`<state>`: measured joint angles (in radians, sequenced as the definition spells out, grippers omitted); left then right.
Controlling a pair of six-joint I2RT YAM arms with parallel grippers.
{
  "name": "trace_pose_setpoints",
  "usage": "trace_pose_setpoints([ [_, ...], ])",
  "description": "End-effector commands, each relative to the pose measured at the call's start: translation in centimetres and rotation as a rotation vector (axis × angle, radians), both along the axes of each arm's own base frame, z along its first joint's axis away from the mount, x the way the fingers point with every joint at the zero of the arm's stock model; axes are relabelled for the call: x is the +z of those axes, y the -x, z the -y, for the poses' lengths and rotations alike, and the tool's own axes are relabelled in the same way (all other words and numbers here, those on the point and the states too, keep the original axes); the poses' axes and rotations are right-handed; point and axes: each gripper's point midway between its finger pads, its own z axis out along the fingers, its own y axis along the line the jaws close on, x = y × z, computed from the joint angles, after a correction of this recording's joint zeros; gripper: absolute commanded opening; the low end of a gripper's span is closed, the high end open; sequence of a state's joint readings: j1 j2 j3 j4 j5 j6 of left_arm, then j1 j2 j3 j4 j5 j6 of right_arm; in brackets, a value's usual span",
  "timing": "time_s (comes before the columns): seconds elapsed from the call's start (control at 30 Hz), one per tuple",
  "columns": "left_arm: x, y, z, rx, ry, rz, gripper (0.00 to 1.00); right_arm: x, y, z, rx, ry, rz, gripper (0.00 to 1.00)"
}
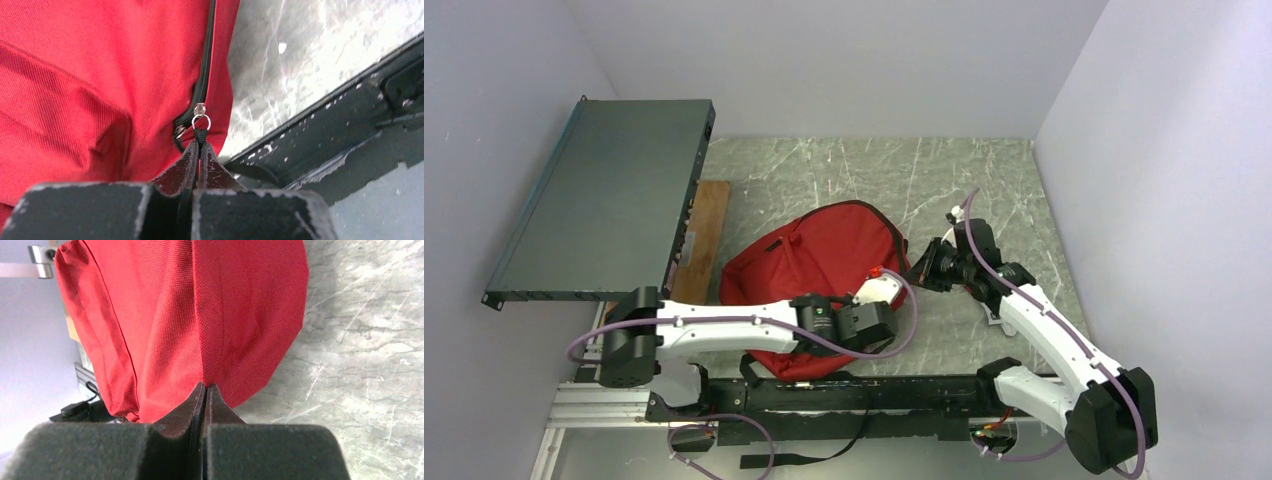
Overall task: Pack the student bag
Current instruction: Zip the student bag at the center of the board.
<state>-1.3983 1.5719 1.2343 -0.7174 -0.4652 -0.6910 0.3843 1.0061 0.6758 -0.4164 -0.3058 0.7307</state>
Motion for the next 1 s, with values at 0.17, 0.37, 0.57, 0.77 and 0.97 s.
trace_pose_setpoints([
  [0.17,-2.8,3.5,-5.0,-0.013,0.01,-0.146,0.0,3.1,-3.0,0.7,0.035,-0.012,0.194,0.0],
  [0.37,-1.9,3.9,-4.0,-0.051,0.03,-0.162,0.38,4.3,-3.0,1.2,0.128,0.074,0.249,0.39],
  [0.57,2.0,3.3,-2.3,-0.106,0.181,-0.136,0.76,4.4,-6.9,1.6,0.154,0.056,0.23,0.72],
  [0.77,7.3,1.7,-3.1,-0.13,0.33,-0.065,0.85,3.1,-9.9,-0.4,0.257,0.002,0.225,0.75],
  [0.97,11.9,0.1,-3.4,-0.151,0.465,0.014,0.88,0.0,-9.5,-3.0,0.295,-0.12,0.162,0.75],
])
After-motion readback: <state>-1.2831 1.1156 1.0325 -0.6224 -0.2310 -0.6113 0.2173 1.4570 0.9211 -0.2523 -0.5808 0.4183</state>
